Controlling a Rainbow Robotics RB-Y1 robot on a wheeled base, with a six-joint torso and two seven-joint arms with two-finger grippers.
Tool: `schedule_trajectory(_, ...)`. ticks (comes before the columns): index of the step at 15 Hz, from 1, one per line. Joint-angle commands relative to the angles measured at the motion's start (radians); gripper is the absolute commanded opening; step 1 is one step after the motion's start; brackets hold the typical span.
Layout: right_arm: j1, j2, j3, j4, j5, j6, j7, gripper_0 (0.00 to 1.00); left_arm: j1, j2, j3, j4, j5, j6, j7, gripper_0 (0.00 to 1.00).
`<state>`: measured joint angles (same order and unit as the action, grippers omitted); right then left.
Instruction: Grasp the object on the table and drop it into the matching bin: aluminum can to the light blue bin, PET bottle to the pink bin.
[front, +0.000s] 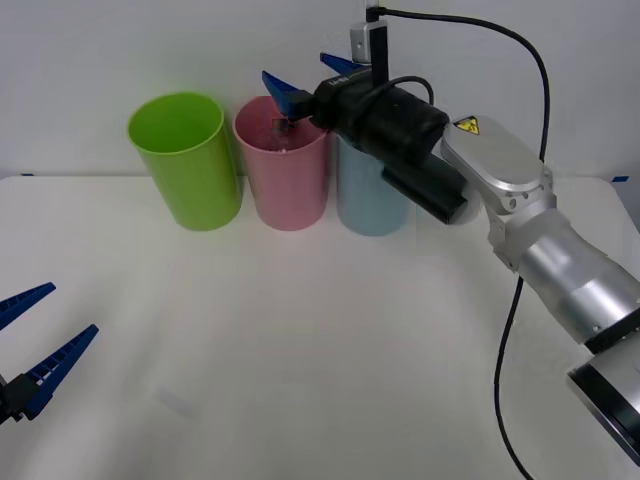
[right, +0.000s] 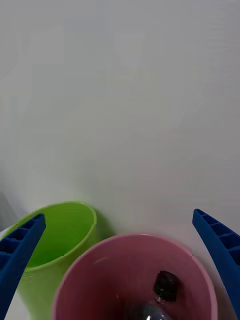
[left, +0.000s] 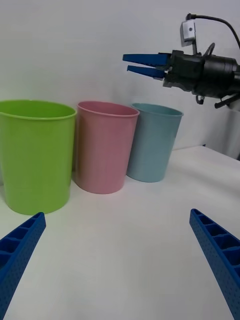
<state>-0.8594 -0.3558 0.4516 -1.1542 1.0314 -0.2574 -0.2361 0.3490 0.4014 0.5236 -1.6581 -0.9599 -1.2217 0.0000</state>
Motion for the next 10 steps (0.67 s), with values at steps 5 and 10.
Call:
schedule_trajectory(5,0.241,-0.206,0.038,-0.34,-0.066,-0.002,-0.003,1.0,0.0,0.0,0.0,0.0,0.0,0.0,0.0,1.0)
schedule_trajectory(10,0.468,-0.359,0.012,-0.578,-0.122,-0.002,0.024,1.0,0.0,0.0,0.0,0.0,0.0,0.0,0.0,1.0)
